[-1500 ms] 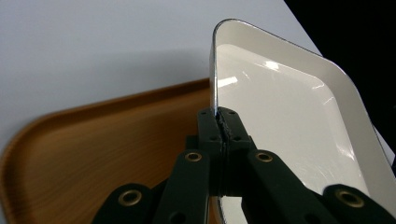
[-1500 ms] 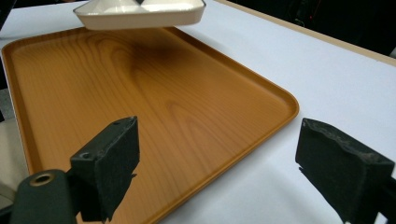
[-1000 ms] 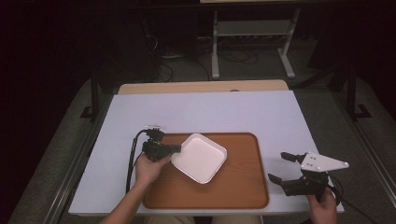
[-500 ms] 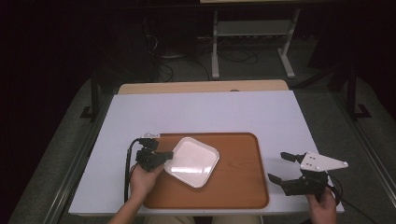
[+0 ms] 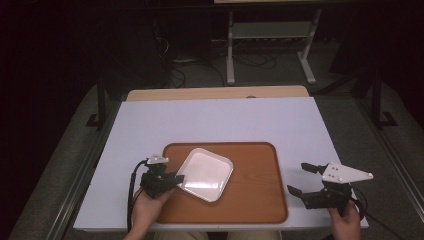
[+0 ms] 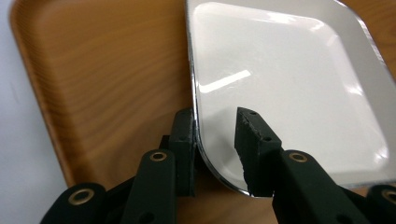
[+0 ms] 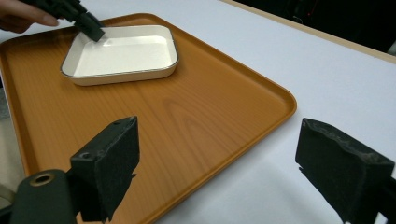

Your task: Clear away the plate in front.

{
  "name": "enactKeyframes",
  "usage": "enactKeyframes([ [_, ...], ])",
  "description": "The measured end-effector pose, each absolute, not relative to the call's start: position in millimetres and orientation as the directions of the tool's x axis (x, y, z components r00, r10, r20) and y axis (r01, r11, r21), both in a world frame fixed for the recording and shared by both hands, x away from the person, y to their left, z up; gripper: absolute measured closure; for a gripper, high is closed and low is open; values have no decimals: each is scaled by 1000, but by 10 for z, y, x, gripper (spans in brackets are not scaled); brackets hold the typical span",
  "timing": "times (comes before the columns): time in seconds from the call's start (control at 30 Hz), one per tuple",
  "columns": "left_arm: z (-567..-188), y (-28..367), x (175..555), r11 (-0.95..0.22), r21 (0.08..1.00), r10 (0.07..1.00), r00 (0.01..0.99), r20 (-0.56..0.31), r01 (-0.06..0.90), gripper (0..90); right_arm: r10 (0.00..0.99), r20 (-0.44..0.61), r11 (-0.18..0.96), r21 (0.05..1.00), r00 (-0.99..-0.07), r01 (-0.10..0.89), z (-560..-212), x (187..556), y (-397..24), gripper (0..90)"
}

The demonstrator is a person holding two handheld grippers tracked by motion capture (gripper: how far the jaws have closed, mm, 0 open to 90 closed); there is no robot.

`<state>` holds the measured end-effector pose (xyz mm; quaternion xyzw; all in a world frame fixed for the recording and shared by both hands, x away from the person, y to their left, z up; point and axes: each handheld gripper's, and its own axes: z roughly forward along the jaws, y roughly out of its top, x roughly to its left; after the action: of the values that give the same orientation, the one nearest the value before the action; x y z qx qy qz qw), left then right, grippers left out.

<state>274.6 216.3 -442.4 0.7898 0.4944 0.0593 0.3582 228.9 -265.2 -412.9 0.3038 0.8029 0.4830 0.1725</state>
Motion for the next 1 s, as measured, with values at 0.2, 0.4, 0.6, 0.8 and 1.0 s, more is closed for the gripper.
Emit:
enactKeyframes([
  [0.2, -4423, 2247, 2713, -253, 606, 800, 515, -307, 754, 665, 660, 14, 348, 881, -751, 322, -4122, 2290, -2653, 127],
  [0.4, -4411, 2263, 2674, -246, 591, 779, 520, -351, 768, 609, 659, 10, 350, 881, -752, 319, -4116, 2286, -2650, 127],
  [0.6, -4384, 2207, 2628, -278, 578, 752, 548, -365, 767, 531, 669, 17, 338, 884, -743, 324, -4118, 2289, -2674, 127],
  [0.8, -4370, 2150, 2603, -308, 572, 733, 573, -366, 760, 524, 676, 19, 333, 884, -736, 329, -4122, 2295, -2684, 127],
  [1.0, -4385, 2073, 2582, -331, 565, 716, 592, -371, 755, 525, 682, 21, 332, 882, -731, 335, -4123, 2295, -2692, 127],
])
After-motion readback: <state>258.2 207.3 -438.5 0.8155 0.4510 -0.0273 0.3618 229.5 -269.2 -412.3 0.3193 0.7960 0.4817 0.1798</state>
